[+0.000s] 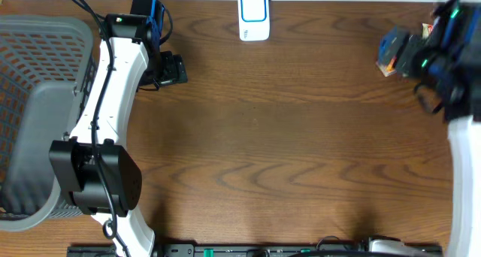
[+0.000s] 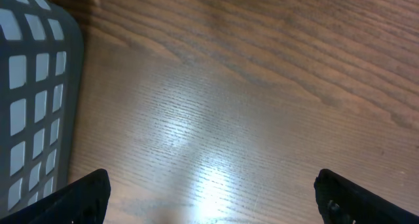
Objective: Scan the item barcode
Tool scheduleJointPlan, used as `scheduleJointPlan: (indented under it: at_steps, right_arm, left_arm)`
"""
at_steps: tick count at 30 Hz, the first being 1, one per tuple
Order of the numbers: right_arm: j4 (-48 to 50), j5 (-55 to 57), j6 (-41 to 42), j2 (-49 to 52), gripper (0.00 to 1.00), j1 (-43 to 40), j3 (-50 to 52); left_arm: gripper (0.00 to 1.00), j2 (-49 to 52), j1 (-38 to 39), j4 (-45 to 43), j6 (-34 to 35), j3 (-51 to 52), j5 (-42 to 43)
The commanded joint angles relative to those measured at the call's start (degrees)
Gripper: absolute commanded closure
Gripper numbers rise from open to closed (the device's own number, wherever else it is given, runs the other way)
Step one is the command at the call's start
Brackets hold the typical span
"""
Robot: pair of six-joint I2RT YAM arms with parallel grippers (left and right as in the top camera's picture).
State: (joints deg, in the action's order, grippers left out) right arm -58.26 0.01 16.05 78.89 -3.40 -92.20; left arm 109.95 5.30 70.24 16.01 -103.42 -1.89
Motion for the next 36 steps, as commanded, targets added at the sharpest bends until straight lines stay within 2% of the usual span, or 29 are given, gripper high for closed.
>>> scheduleJointPlan:
  at_steps: [1, 6, 11, 16, 21, 33, 36]
  right_arm:
    - [4.02, 3.76, 0.20, -11.10, 0.01, 2.27, 10.23]
    - [4.79, 0.28, 0.63, -21.14, 0.01, 3.19, 19.34]
    - [-1.68, 0.04, 0.61, -25.81, 0.01, 3.17, 22.60]
    - [-11.19, 0.04, 0.61, -26.43, 0.01, 3.17, 22.64]
    - [-16.41, 0.04, 0.61, -26.40, 0.01, 3.17, 22.64]
    - [-17.03, 1.36, 0.57, -26.40, 0.01, 3.13, 22.64]
    - [-14.69, 1.07, -1.40, -26.60, 0.01, 3.13, 23.45]
  left_arm:
    - [0.02, -0.11, -0.15, 0.20, -0.94, 0.57, -0.72]
    - [0.02, -0.11, -0.15, 0.20, -0.94, 0.57, -0.74]
    - [0.02, -0.11, -0.15, 0.20, -0.94, 0.57, -0.74]
    - [0.02, -0.11, -0.15, 0.20, -0.94, 0.57, -0.74]
    - [0.02, -0.11, -0.15, 0.20, -0.94, 0.57, -0.72]
    - [0.02, -0.11, -0.15, 0.20, -0.94, 0.57, -0.72]
    - [0.02, -0.11, -0.15, 0.22, -0.94, 0.57, -0.72]
